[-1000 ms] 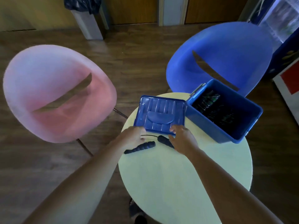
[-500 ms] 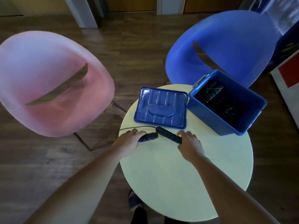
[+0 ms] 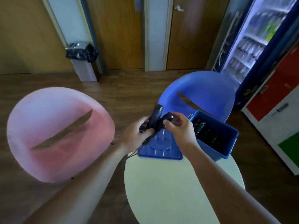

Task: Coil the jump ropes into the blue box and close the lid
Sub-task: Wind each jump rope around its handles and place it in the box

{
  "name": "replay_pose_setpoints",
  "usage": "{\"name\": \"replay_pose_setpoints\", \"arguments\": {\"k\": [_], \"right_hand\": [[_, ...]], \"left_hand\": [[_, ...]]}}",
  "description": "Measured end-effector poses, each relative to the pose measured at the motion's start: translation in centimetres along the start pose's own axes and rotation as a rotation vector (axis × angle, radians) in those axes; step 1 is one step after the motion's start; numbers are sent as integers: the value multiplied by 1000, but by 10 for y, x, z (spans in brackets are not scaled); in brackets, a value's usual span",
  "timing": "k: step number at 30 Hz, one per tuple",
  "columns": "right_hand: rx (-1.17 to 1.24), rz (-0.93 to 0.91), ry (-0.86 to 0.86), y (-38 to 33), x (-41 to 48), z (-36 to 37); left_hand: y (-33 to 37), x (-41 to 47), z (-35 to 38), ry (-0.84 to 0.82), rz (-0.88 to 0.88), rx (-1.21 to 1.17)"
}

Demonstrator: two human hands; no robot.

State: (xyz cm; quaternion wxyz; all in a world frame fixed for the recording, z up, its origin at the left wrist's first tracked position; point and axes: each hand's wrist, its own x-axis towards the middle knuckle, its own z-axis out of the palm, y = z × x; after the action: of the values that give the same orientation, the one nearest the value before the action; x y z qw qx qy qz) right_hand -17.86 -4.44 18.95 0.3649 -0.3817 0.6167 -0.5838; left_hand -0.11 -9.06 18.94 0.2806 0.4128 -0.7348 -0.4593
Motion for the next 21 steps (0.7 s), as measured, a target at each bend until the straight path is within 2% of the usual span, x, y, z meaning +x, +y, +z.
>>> {"name": "replay_pose_setpoints", "arguments": {"k": [5,11,16,21], "right_hand": [[118,-82,51,-60,-10,3],[56,-175,137,-115,-15,-5],[53,-214,128,-150,-14,-16],[15,-243,111,-186,-10,-34]], "left_hand": [[58,-1,-21,0,104,-4],[109,-5,-32,-22,162,-108],[141,-6,-30,-71,212,-119],[165,7,-27,-34,245,-154]]}}
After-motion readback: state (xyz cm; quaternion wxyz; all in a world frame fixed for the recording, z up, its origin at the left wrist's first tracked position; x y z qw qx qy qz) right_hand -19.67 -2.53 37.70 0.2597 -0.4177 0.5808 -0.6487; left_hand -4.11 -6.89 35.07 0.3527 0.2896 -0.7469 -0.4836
